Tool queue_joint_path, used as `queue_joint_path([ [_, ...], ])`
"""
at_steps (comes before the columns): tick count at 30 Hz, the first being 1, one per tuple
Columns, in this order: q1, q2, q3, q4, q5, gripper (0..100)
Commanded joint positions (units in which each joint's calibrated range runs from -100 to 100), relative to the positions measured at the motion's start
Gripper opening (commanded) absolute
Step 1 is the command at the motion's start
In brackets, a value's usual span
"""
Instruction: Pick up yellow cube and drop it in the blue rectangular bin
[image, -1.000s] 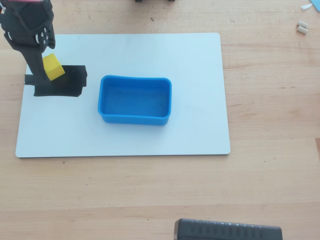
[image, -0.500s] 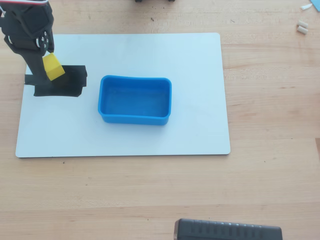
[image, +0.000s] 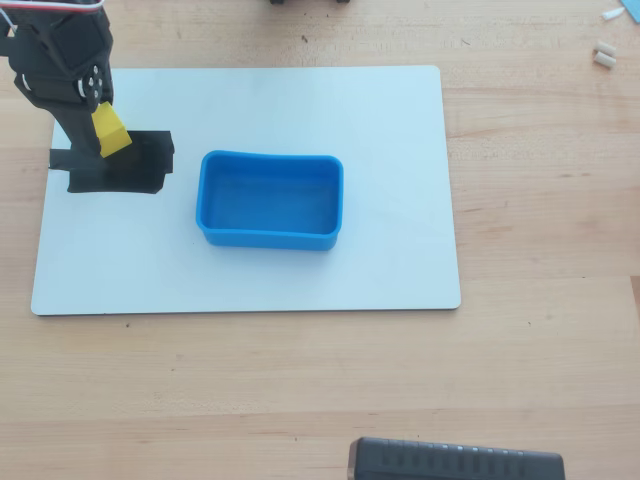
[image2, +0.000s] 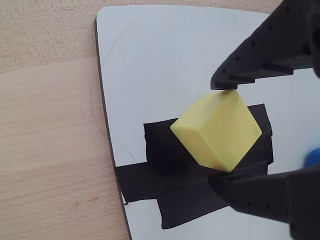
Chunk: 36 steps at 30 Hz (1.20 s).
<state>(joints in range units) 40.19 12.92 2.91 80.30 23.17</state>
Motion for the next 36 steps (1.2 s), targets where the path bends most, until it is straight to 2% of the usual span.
queue_joint_path([
  [1,-2.8,-4.4,-3.9,4.4,-1.9,14],
  [9,-11.9,-11.3,-18.9,19.5,-6.8,14],
  [13,-19.9,-19.1,-14.7,19.6,-9.6,14],
  [16,-25.8,-21.7,-11.2,17.9,-11.6,14],
  [22,-31.0,-30.7,8.7,4.2,-13.2,14],
  [27,-31.9,-31.4,12.0,2.1,-13.0,33],
  [31,-32.6,-34.3,13.7,2.1,-13.1,37],
  [34,-34.3,-42.9,19.6,1.6,-13.2,31],
  [36,-34.6,-50.3,25.8,0.5,-13.2,20],
])
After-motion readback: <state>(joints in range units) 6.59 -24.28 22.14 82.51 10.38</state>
